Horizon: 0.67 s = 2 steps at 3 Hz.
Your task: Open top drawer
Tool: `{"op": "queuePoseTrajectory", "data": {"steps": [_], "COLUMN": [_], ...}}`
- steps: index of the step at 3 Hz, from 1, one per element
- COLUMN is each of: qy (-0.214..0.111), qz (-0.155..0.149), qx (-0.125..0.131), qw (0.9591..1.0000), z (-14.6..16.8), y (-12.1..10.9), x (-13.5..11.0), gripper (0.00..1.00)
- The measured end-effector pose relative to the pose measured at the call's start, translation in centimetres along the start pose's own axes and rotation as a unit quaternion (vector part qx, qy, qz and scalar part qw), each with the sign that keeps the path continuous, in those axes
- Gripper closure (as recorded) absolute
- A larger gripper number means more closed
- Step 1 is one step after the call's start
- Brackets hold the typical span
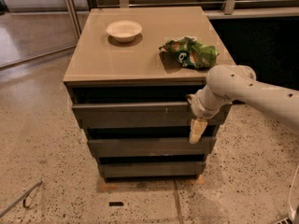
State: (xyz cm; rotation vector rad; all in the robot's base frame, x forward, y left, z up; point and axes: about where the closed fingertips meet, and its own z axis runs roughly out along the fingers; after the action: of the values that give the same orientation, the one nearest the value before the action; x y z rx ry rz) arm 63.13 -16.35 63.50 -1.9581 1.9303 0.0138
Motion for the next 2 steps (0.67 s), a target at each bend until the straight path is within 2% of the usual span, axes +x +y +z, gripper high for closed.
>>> {"op": "queuePoseTrajectory", "data": {"steps": [2], "qy": [-0.014], "qz": [0.005], "qx": [-0.047], "qw": [0.9988], "z": [-1.6], "y": [2.0], "x": [-0.9], "gripper": [0.00]}}
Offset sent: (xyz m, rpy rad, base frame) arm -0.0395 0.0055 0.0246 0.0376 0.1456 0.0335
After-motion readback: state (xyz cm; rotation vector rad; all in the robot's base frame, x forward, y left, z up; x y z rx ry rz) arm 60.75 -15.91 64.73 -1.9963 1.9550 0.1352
